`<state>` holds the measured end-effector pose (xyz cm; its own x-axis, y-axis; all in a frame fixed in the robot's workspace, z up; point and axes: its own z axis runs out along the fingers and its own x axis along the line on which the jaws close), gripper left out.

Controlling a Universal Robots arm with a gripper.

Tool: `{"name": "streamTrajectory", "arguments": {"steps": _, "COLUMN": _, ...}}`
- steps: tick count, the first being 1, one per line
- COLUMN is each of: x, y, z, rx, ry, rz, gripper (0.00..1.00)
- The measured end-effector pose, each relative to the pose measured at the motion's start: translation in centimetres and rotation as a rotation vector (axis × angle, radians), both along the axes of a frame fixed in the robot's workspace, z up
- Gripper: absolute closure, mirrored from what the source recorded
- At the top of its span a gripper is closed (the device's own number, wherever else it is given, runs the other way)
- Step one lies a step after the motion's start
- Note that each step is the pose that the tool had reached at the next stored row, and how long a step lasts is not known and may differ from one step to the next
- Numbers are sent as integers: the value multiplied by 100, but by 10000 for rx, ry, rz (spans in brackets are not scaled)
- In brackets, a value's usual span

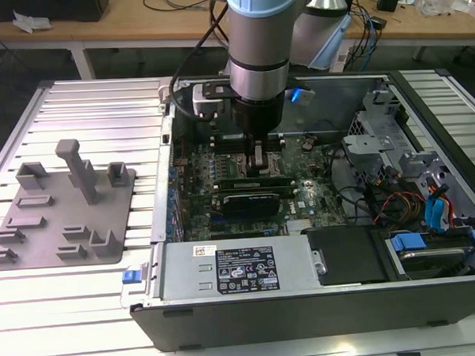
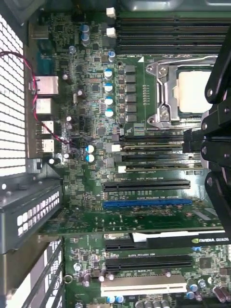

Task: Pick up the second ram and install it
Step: 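Press down the second ram until it locks into place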

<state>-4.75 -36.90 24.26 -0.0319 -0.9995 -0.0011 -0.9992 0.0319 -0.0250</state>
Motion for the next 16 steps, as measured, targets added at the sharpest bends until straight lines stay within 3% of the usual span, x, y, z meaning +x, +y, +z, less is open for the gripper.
{"name": "streamTrajectory", "arguments": {"steps": 2, "x": -21, "y": 0, "z": -2, "rx": 3, "ry": -2, "rz": -7, "gripper": 92}}
{"name": "streamTrajectory", "arguments": {"steps": 6, "x": -172, "y": 0, "z": -45, "rx": 1, "ry": -5, "rz": -14, "gripper": 92}}
{"name": "streamTrajectory", "arguments": {"steps": 16, "x": -174, "y": 0, "z": -96, "rx": 6, "ry": -5, "rz": -13, "gripper": 92}}
